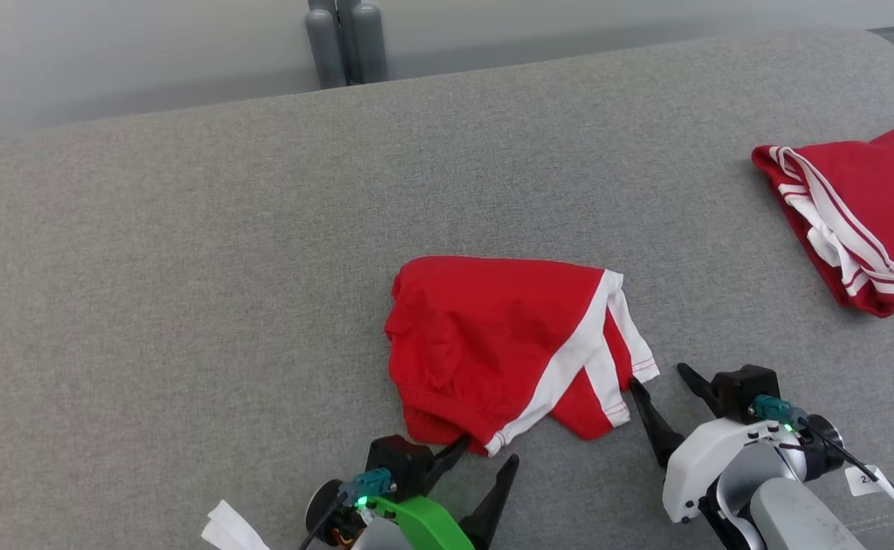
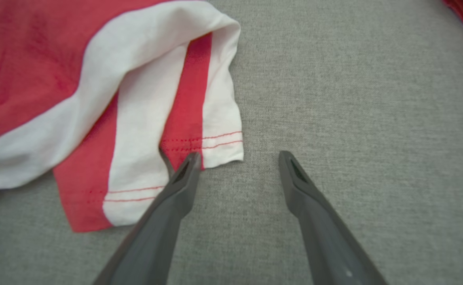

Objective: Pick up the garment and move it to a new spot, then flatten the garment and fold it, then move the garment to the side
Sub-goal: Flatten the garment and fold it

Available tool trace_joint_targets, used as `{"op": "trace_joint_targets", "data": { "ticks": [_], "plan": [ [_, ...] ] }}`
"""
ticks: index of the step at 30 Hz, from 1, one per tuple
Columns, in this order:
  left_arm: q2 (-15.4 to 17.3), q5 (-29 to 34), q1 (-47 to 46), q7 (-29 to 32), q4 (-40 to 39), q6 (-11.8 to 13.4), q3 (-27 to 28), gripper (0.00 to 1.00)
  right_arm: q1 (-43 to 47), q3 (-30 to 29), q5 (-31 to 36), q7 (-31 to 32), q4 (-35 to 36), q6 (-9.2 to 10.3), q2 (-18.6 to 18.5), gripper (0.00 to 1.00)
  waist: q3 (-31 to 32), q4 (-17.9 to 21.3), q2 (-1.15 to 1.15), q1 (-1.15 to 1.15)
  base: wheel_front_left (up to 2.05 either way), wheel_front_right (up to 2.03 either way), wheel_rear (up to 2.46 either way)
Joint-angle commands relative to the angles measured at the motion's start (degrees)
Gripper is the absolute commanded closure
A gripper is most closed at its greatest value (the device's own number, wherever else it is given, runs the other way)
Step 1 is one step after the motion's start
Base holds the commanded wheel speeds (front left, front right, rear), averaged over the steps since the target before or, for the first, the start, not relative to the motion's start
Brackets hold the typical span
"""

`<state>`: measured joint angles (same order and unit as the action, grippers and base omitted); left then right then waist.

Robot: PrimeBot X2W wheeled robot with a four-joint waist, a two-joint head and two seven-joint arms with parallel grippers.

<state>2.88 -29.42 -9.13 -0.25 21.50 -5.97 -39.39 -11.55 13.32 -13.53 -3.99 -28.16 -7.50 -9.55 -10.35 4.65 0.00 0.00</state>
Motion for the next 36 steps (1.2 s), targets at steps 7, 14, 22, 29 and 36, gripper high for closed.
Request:
{"op": "trace_joint_targets", "data": {
  "ticks": [7, 14, 22, 29, 36],
  "plan": [
    [0.1, -1.9, -3.6, -2.4, 3.3, 0.1, -1.4, 0.00, -1.6, 1.8, -0.7, -1.1, 0.0, 0.02, -0.8, 0.00, -0.9, 0.7, 0.00, 0.00, 0.00, 0.00, 0.00],
    [0.1, -4.2, -5.6, -4.5, 6.0, 1.2, -3.5, 0.22, -3.2, 2.7, -1.1, -1.4, -0.7, 0.02, -1.1, 0.00, -1.7, 0.8, 0.00, 0.00, 0.00, 0.00, 0.00],
    [0.2, -5.9, -7.8, -6.3, 8.2, 1.7, -5.2, 1.00, -5.1, 4.9, -2.1, -0.6, -1.9, 0.01, -1.0, 0.29, -2.7, 0.1, 0.00, 0.00, 0.00, 0.00, 0.00],
    [0.3, -8.1, -8.5, -7.8, 6.0, 2.0, -4.3, 1.00, -4.7, 5.2, -4.6, -1.8, -1.1, 0.05, -3.0, 1.00, -2.0, -0.2, 0.00, 0.00, 0.00, 0.00, 0.00],
    [5.1, -11.9, -5.2, -5.9, -10.4, 4.1, 0.5, 1.00, -3.3, -0.5, -5.3, -2.3, 5.2, 0.04, -7.6, 1.00, 0.7, 0.0, 0.00, 0.00, 0.00, 0.00, 0.00]
  ]
}}
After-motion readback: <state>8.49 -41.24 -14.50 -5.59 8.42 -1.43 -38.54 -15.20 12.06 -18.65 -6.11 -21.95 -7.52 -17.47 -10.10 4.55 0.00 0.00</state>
